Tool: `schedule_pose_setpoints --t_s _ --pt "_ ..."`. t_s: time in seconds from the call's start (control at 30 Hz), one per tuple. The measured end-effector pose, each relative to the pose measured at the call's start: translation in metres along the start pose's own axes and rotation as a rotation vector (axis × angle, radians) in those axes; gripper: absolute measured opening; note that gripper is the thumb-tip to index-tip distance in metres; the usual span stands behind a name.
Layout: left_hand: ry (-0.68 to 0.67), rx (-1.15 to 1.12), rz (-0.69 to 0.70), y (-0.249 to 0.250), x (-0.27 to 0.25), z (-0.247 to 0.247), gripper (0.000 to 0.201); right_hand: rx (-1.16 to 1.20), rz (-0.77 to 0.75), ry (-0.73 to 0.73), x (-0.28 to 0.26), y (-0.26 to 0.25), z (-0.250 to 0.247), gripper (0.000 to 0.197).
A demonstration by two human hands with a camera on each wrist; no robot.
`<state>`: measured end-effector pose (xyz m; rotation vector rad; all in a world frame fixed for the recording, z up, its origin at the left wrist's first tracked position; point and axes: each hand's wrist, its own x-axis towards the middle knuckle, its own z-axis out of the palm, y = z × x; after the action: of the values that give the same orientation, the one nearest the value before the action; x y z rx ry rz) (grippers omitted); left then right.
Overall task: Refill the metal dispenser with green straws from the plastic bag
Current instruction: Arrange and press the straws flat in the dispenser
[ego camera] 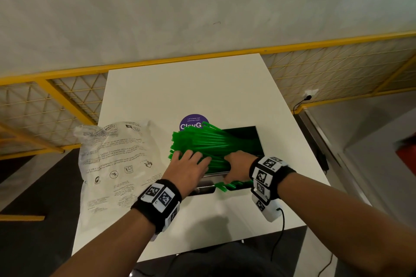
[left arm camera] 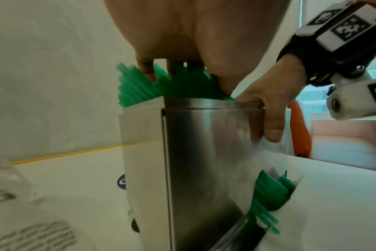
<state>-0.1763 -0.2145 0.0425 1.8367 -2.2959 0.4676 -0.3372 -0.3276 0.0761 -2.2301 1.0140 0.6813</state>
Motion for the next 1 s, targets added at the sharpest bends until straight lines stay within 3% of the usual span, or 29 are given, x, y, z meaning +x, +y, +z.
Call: schedule_pose_setpoints --t_s 0.4,0.7,0.9,1.0 --pt "0.010 -0.066 -0.018 -0.008 -0.002 0.003 0.036 0.059 0.001 -0.060 0.002 -0.001 -0.006 0.062" --pt "0.054 -0.208 -0.042 -0.019 -0.010 -0.005 0.031 0.127 -0.170 0.021 -0.004 0.000 -0.012 0.062" --pt "0.001 -0.417 -0.129 -0.017 -0.010 -0.004 0.035 0.189 -0.162 0.068 -0.013 0.014 -0.007 0.062" --pt "0.000 -0.454 -0.105 -0.017 -0.013 -0.005 0.035 0.180 -0.178 0.151 -0.017 0.017 -0.001 0.062"
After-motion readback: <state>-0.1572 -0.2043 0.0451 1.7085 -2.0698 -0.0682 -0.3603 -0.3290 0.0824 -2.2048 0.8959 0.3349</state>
